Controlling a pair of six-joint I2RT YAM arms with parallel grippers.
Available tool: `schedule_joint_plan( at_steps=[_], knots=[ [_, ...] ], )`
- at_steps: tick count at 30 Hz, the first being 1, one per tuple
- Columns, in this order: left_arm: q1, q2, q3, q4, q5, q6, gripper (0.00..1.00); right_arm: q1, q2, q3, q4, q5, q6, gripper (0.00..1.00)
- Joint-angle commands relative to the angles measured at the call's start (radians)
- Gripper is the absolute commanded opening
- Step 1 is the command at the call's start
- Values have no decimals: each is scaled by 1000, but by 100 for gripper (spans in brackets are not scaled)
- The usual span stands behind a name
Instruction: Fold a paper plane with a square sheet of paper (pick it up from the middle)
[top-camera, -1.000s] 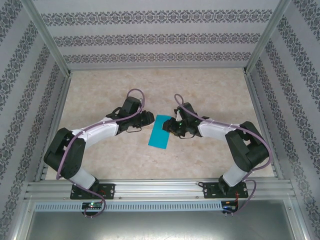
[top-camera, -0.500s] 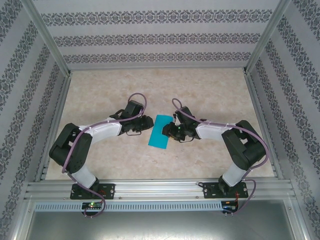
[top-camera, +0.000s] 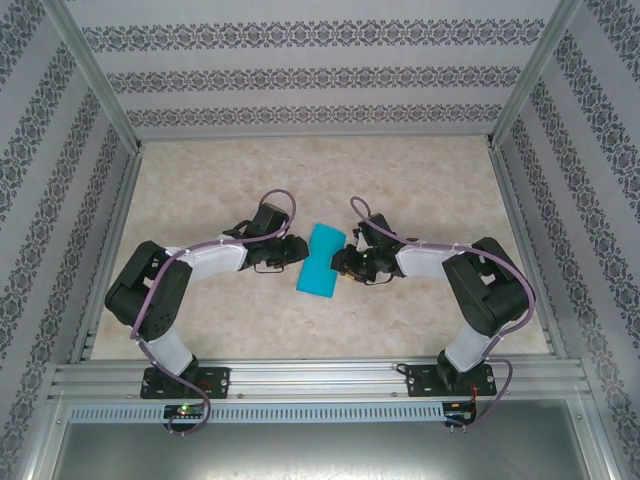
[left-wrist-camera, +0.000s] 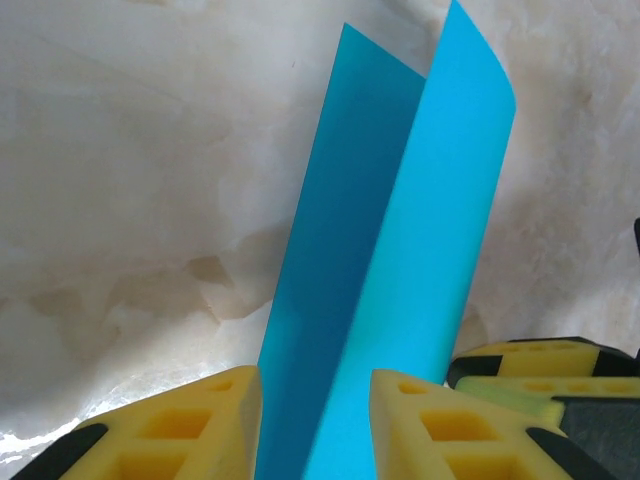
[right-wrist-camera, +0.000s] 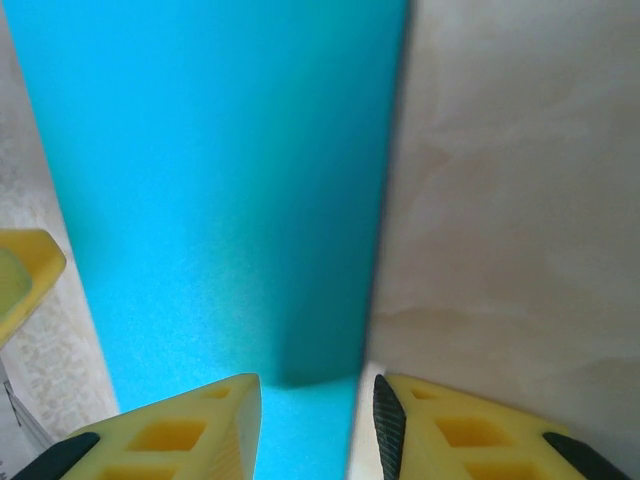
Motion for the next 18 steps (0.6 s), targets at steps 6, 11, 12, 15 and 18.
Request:
schedule_joint_plan(
  at_steps=[6,11,12,15,18],
  knots=[
    [-11,47,43,34,61,-10,38,-21,28,7,-30,13,-48,37],
    [-10,35,38,-1,15,5,40,-16,-19,8,-28,14,-39,37],
    [-11,34,40,-6,9,8,40,-14,-31,11,-29,20,-36,37],
    [-10,40,44,-9,7,11,40,-10,-37,15,-5,22,-16,37],
    [-10,52,46,-11,10,5,41,-12,-10,42,-12,44,-2,37]
  ],
)
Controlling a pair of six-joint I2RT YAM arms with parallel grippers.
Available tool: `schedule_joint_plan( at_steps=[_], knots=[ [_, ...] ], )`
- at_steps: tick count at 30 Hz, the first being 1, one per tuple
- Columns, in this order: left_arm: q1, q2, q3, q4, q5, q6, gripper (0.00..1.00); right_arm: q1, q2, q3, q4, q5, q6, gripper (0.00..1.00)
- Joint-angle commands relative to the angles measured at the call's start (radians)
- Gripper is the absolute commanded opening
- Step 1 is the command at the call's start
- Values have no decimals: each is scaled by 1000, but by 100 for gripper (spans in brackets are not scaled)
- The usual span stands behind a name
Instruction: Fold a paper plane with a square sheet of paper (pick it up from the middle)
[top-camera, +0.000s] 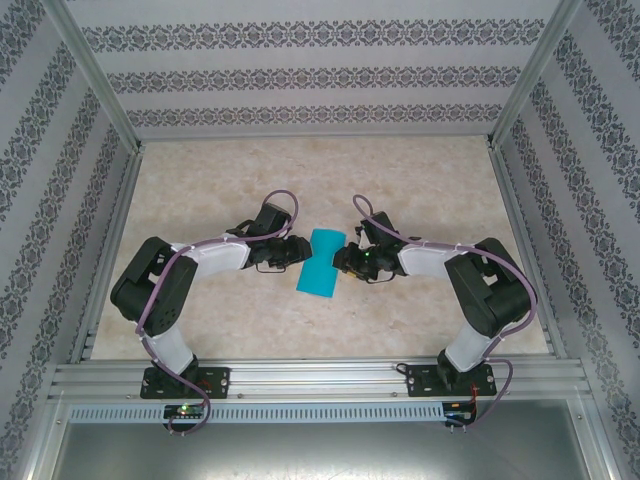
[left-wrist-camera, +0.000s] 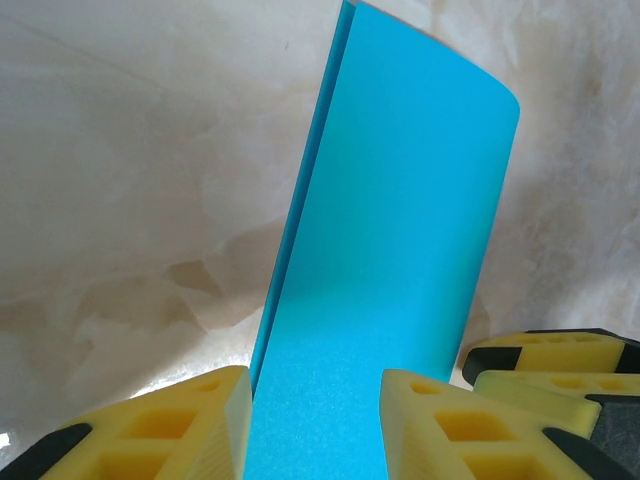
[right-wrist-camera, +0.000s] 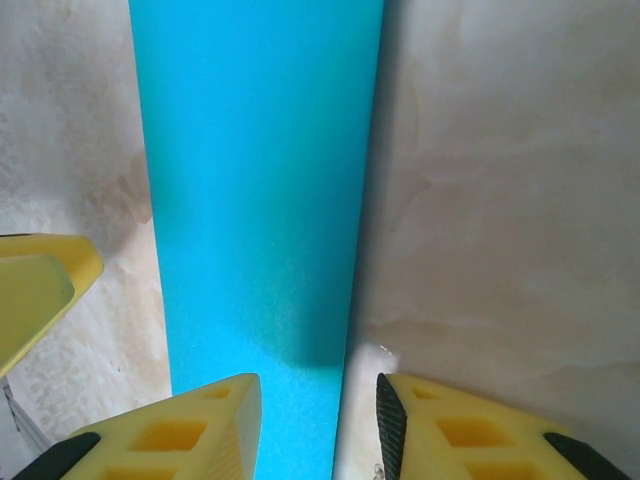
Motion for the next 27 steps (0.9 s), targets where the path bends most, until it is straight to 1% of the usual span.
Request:
schedule_joint_plan(
  at_steps=[1,3,5,7,11,13,15,17,19,20,24,27],
  knots=[
    [-10,17,27,-18,-14,7,41,-7,15,47,-14,55,14,37],
    [-10,14,18,-1,-11,0,41,-19,42,59,1,57,23,37],
    [-12,11,13,5,-9,-4,41,-28,70,76,50,19,28,36],
    [-10,12,12,2,-9,-3,40,-27,95,104,49,10,30,34],
    [-10,0,7,-3,-16,-1,40,-30,138,141,63,-12,28,34],
    [-10,-9,5,-8,-27,1,40,-29,144,139,100,-21,30,34],
    [-10,-17,0,-15,-40,3,40,-32,158,163,90,-34,18,34],
    [-11,-21,-4,-15,-48,2,40,-34,180,198,54,-40,-3,31],
    [-10,-24,-6,-12,-50,0,40,-35,197,217,52,-54,-17,25],
    [-10,-25,-8,-13,-50,-1,40,-38,210,233,47,-73,-28,25],
    [-10,-33,-11,-21,-58,5,40,-46,242,277,-2,-96,-63,28],
    [-9,-41,-14,-24,-65,6,40,-58,215,276,-36,-77,-82,32]
  ],
)
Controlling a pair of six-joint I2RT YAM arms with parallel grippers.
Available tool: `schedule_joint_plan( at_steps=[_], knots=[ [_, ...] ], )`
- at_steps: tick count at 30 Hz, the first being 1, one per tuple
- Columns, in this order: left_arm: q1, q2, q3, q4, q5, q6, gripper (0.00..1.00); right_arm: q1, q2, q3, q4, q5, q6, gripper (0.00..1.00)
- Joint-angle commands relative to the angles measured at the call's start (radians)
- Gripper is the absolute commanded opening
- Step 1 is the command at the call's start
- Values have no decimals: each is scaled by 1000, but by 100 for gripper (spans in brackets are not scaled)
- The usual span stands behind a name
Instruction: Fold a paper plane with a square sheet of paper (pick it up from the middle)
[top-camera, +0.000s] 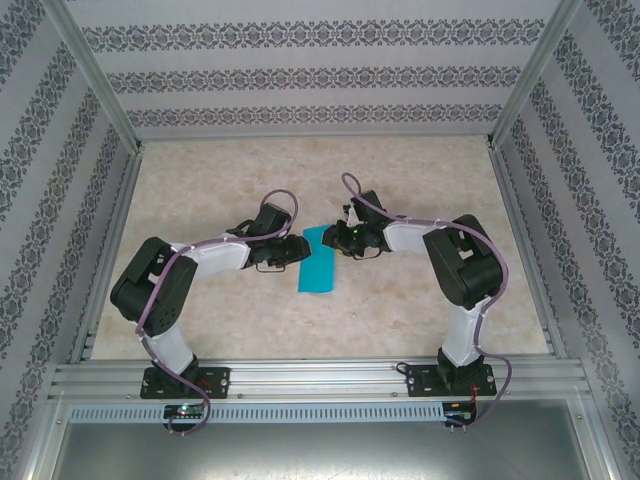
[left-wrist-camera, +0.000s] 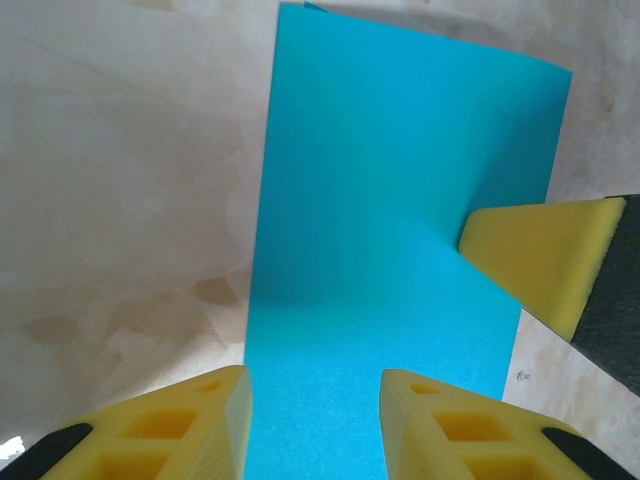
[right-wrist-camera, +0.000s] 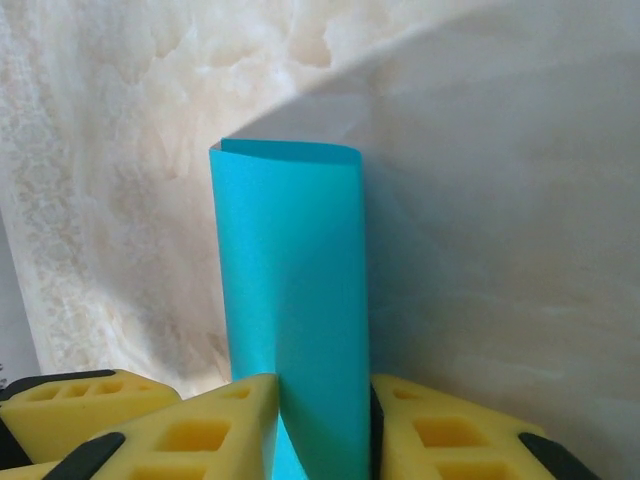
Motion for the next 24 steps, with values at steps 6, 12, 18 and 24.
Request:
schedule_joint_plan(
  at_steps=[6,12,18,24],
  knots=[
    [2,-53,-34,10,-8,2,43,-41,-166,-60,-100,115,-45,38],
    [25,-43,-48,53,41,-9,47,-9,-194,-131,-1,36,16,40],
    [33,-17,-48,86,83,-29,48,26,-134,-161,101,-25,82,39],
    [33,-11,-49,83,83,-32,48,31,-124,-189,77,1,68,39]
  ],
)
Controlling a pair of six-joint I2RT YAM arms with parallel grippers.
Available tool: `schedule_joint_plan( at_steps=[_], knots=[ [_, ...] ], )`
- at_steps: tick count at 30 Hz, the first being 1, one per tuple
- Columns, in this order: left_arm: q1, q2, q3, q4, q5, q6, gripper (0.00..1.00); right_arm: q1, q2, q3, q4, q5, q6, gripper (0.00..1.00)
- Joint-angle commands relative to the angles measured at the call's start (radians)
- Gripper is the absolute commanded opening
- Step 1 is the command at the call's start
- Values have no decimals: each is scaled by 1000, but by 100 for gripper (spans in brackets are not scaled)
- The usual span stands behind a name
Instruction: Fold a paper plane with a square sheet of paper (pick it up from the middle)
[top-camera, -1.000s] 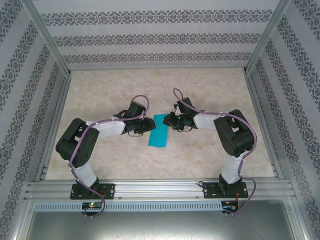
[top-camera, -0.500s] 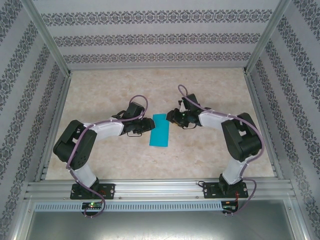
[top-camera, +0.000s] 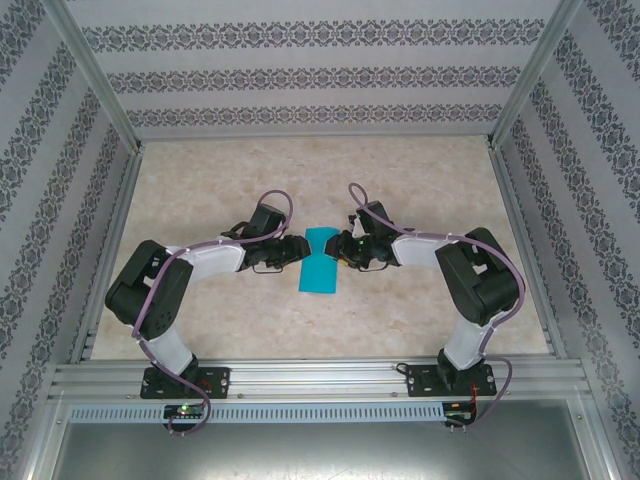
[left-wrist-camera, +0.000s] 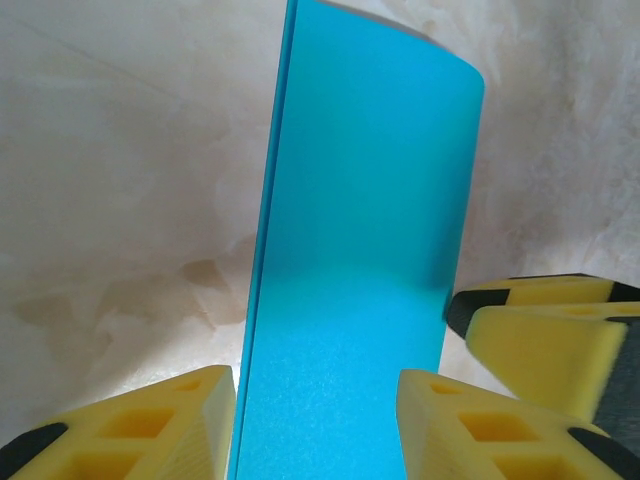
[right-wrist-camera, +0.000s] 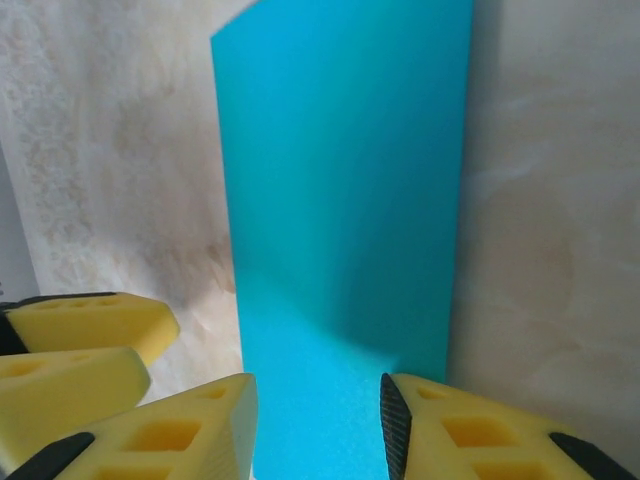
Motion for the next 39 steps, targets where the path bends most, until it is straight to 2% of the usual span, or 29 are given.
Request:
schedule_joint_plan(
  at_steps=[1,27,39],
  knots=[
    [9,18,-4,28,16,-15,48,3,11,-27,21,-6,5,39],
    [9,89,24,69,94,-34,50,-2,13,-71,36,8,4,38],
    [7,112,24,120,142,-52,41,-3,23,-73,41,7,5,38]
  ],
)
